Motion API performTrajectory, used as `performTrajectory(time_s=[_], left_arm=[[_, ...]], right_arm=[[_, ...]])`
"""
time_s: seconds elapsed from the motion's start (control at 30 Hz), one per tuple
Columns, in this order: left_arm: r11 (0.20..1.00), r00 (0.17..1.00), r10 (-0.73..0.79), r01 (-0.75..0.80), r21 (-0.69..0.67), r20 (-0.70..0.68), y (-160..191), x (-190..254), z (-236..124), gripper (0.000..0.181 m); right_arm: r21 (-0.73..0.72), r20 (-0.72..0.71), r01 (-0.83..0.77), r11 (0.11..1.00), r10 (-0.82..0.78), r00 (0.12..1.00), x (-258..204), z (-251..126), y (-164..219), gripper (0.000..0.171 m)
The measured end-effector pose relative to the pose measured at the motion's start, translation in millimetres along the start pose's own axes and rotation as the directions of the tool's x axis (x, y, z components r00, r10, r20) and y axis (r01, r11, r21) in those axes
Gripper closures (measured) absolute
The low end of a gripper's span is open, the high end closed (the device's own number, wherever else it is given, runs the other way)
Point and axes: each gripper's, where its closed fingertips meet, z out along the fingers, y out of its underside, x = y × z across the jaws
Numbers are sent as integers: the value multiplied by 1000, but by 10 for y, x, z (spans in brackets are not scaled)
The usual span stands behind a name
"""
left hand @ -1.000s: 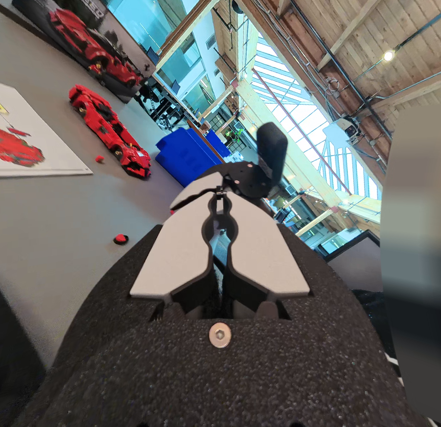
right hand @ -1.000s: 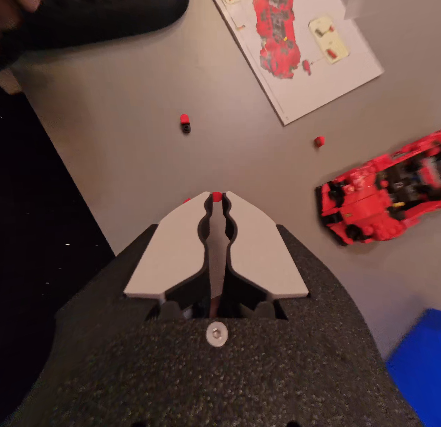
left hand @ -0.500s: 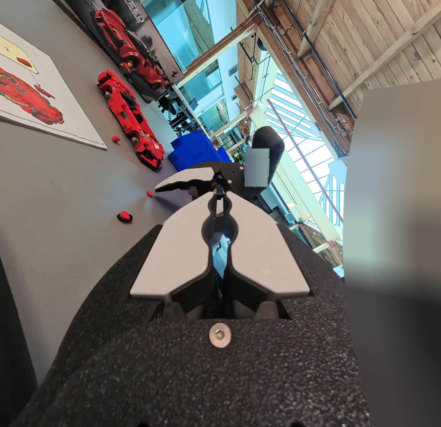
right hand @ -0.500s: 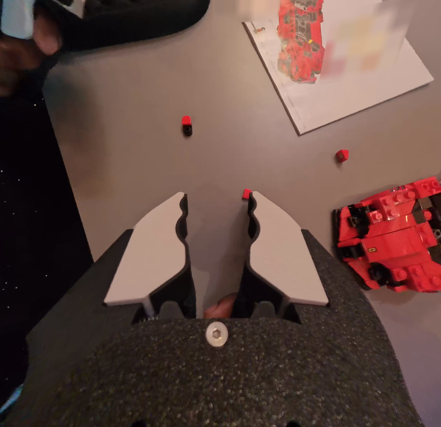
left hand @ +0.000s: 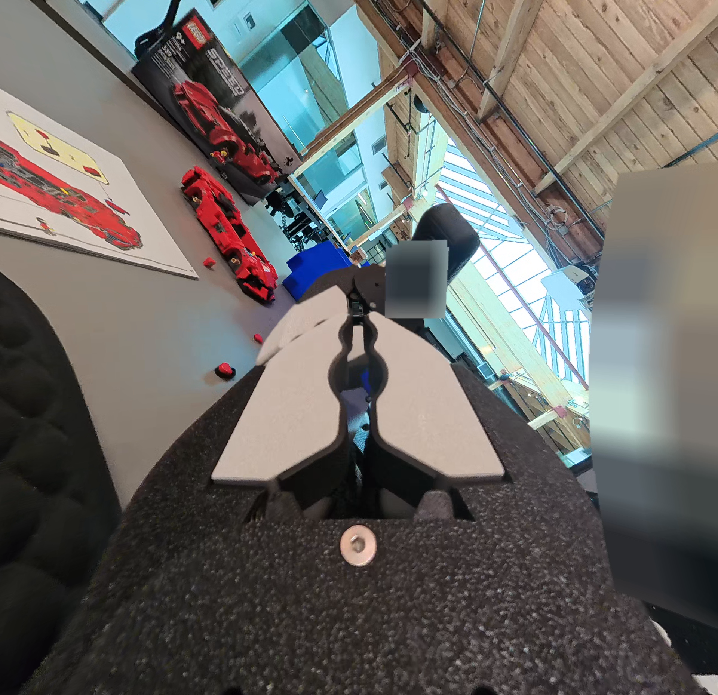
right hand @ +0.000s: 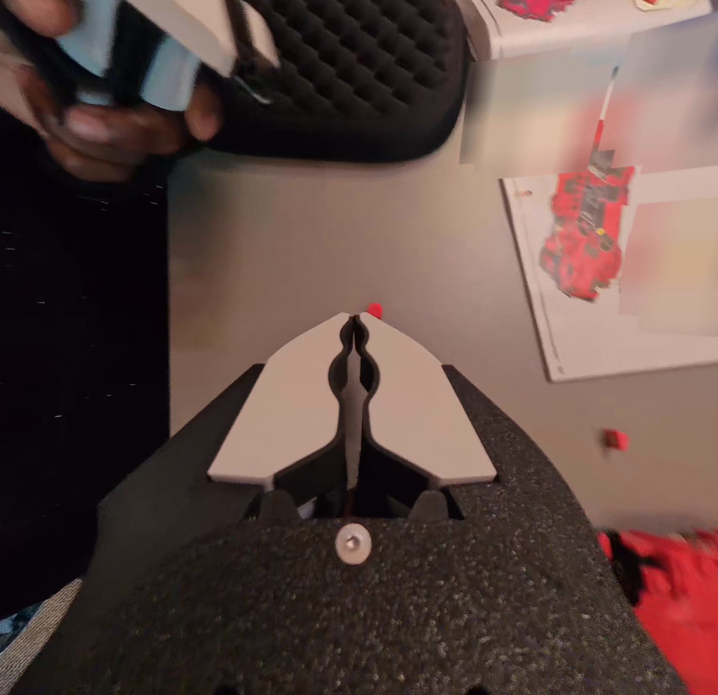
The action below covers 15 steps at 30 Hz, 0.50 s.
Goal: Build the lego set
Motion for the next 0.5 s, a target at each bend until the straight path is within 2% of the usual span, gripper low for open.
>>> performTrajectory(time_s=[0.1, 0.13, 0.27, 0.3, 0.37, 0.5], left_arm=[[1000, 1000, 5, -5, 11, 1, -36, -4, -16, 178], [1000, 1000, 0, 0, 10, -4, -34, 2, -16, 178], [1000, 1000, -8, 8, 2, -16, 12, 27, -2, 177], [1000, 1000, -11, 11, -1, -19, 27, 31, 3, 177], [1000, 999, -25, 25, -10, -25, 58, 42, 13, 177], [998, 998, -49, 47, -49, -35, 144, 59, 33, 177]], right_arm=[[-30, 46, -5, 1000, 6, 999, -77, 120, 20, 171], [-64, 15, -9, 998, 9, 1000, -23, 164, 70, 171], [-50, -174, -53, 997, 43, 984, 357, 147, 85, 169], [-30, -169, -38, 999, 32, 985, 356, 124, 58, 169], [41, -154, 22, 999, -16, 988, 280, 31, -63, 167], [217, -126, 258, 942, -235, 964, -57, -312, -339, 145]])
